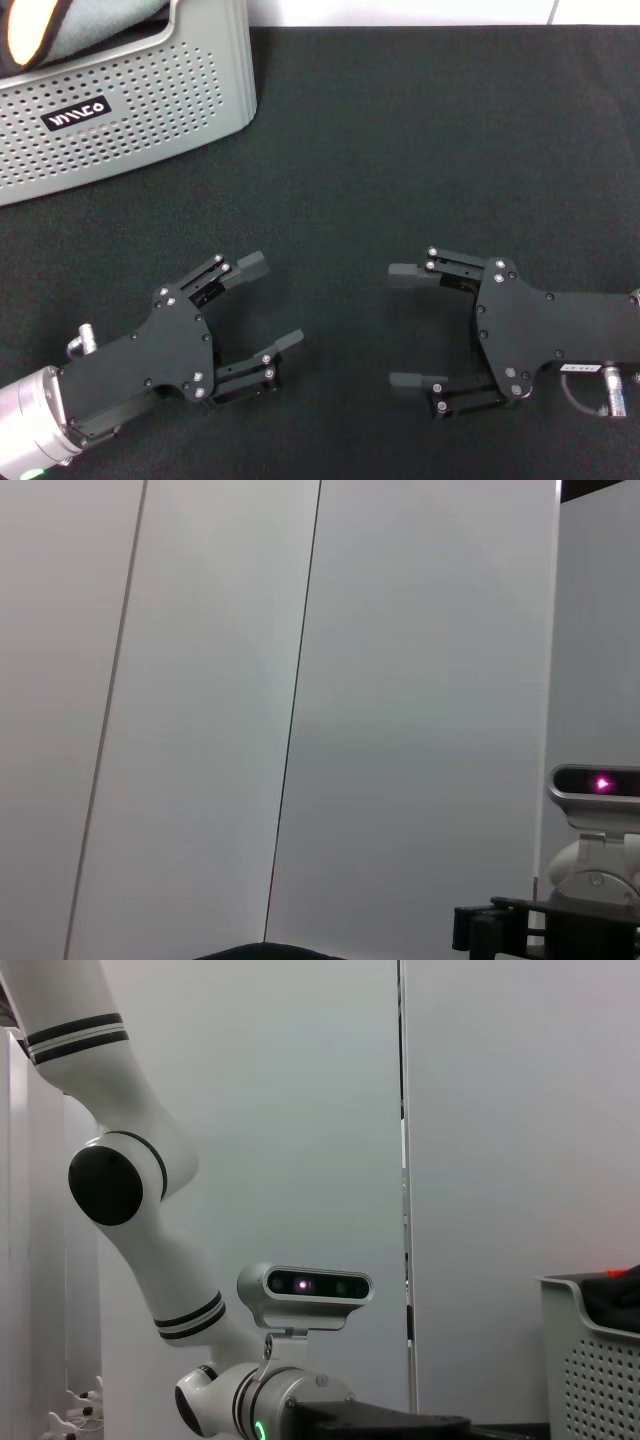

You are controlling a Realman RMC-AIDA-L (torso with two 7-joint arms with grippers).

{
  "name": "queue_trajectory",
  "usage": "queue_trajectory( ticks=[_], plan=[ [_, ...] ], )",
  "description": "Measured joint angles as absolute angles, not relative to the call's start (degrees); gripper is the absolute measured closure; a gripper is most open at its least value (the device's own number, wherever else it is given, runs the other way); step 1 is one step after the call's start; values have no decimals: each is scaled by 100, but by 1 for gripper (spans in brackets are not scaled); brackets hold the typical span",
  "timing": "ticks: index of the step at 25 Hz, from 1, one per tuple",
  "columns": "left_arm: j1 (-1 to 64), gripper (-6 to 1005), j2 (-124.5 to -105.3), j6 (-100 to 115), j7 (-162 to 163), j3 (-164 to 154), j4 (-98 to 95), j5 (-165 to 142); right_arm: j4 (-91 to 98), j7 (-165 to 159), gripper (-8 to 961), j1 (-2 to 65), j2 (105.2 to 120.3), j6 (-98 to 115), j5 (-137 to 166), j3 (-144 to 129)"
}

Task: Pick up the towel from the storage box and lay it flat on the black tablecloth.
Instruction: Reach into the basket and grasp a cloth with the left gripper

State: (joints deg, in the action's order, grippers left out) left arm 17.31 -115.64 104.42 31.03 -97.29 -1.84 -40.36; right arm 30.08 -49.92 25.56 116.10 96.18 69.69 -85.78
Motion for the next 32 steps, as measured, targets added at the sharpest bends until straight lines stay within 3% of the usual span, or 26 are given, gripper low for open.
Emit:
queue_trajectory(
  ticks=[17,32],
  plan=[
    [1741,146,-11557,10441,3067,-9729,-178,-3810,3009,-4856,64,2557,11620,9615,6911,-8578],
    [1793,165,-11670,10286,2503,-9729,-234,-1089,2770,-4606,63,2291,11568,9431,6364,-8243]
  ],
)
